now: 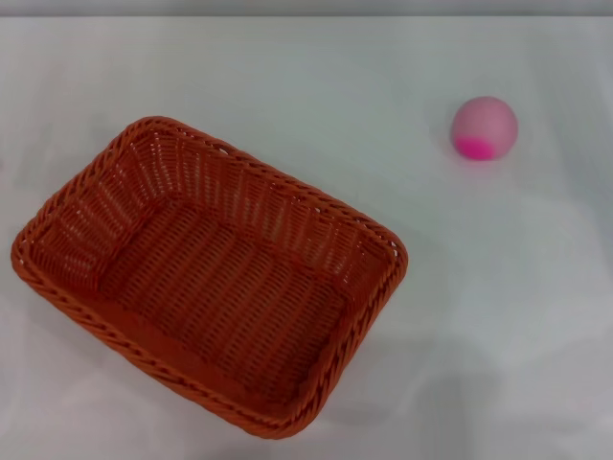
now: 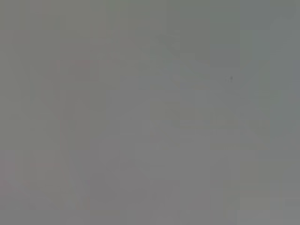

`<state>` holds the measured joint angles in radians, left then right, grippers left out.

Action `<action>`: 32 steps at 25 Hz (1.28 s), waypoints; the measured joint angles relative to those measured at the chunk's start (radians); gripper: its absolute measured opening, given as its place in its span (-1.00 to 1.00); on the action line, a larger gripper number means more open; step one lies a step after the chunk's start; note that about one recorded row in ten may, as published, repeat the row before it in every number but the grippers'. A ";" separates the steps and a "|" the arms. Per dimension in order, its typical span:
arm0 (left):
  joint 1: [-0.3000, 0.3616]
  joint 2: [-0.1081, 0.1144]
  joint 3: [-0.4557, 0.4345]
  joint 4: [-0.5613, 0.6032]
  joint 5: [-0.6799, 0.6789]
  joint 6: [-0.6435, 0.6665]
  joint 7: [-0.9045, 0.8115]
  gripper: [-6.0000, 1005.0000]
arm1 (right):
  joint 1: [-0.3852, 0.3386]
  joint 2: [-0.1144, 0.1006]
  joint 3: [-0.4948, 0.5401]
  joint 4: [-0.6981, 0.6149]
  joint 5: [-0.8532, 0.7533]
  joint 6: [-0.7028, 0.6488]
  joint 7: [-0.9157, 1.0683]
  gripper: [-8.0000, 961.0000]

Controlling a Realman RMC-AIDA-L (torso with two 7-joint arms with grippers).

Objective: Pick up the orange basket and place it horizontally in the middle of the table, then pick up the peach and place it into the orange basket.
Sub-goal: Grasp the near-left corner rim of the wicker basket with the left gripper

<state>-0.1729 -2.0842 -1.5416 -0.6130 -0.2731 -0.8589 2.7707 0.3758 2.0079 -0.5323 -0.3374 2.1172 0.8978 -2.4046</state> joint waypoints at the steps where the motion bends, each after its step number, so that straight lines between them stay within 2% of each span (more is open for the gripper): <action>1: -0.004 0.001 0.013 0.002 0.003 0.006 0.022 0.02 | 0.000 0.000 0.000 0.000 0.000 -0.003 -0.002 -0.15; 9: -0.038 0.006 0.032 0.022 0.005 0.087 0.055 0.02 | 0.010 0.000 -0.011 0.002 -0.009 -0.015 -0.011 -0.15; 21: -0.022 0.007 0.032 -0.015 0.005 0.133 0.043 0.01 | 0.025 -0.001 -0.019 -0.001 -0.011 -0.034 -0.011 -0.15; 27: 0.034 0.010 0.025 -0.197 0.016 0.374 0.043 0.01 | 0.027 -0.002 -0.050 -0.011 -0.011 -0.057 -0.001 -0.15; 32: 0.110 0.011 0.012 -0.441 0.063 0.629 0.042 0.01 | 0.028 -0.003 -0.052 -0.011 -0.011 -0.059 0.000 -0.15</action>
<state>-0.0630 -2.0731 -1.5297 -1.0538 -0.2101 -0.2297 2.8128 0.4035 2.0052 -0.5841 -0.3482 2.1059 0.8390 -2.4043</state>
